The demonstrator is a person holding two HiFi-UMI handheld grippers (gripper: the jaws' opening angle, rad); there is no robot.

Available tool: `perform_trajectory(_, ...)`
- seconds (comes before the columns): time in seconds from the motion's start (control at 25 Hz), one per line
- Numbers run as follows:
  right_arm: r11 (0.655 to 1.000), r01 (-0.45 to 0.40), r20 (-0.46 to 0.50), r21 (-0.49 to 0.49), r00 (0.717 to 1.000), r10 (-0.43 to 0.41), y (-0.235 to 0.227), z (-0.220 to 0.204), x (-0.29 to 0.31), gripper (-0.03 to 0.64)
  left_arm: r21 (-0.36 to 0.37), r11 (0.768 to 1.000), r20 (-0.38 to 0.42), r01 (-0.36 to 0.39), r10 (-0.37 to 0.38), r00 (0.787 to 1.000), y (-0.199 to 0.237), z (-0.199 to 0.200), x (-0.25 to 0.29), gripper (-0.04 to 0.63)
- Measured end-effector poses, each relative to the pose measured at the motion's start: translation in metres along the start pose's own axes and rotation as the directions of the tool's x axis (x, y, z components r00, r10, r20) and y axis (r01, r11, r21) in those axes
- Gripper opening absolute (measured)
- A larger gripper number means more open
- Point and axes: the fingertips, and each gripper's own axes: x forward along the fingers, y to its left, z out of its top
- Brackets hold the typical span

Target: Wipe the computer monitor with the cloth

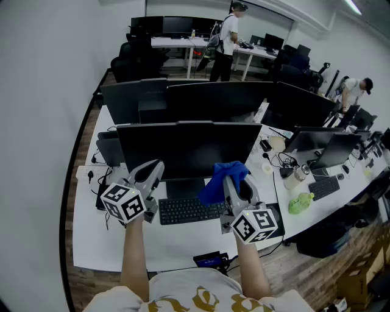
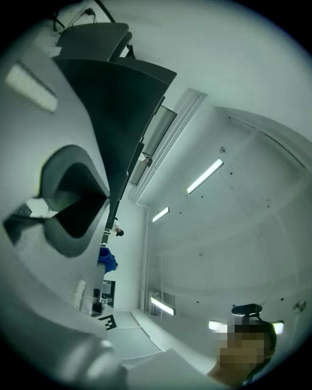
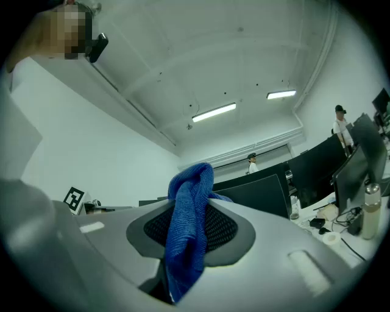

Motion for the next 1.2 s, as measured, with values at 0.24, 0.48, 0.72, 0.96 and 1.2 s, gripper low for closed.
perform_trajectory(0.24,1.000,0.003,-0.014,-0.017,1.000,-0.003,0.022,-0.005,0.013,0.121,0.121,0.991,0.001,-0.056,0.056,0.998,0.005,0.012,-0.014,0.000)
perform_trajectory(0.48,1.000,-0.015,0.029,-0.022,0.999,0.015,0.041,0.007,0.044,0.124,0.083,0.996,0.031,-0.018,0.015,0.999,0.019,0.026,-0.014,0.000)
perform_trajectory(0.72,0.993,0.033,0.067,-0.114,0.997,-0.025,0.055,0.022,0.071,0.124,0.101,0.995,0.056,0.003,-0.008,0.998,0.015,0.031,-0.009,0.000)
perform_trajectory(0.96,0.987,0.043,0.101,-0.156,0.995,-0.028,0.051,0.038,0.102,0.124,0.136,0.991,0.055,0.000,-0.007,0.998,0.026,0.036,0.018,0.000)
perform_trajectory(1.2,0.981,0.038,0.110,-0.192,0.994,-0.017,0.033,0.049,0.137,0.124,0.164,0.987,0.037,-0.001,-0.005,0.999,0.027,0.036,0.050,0.000)
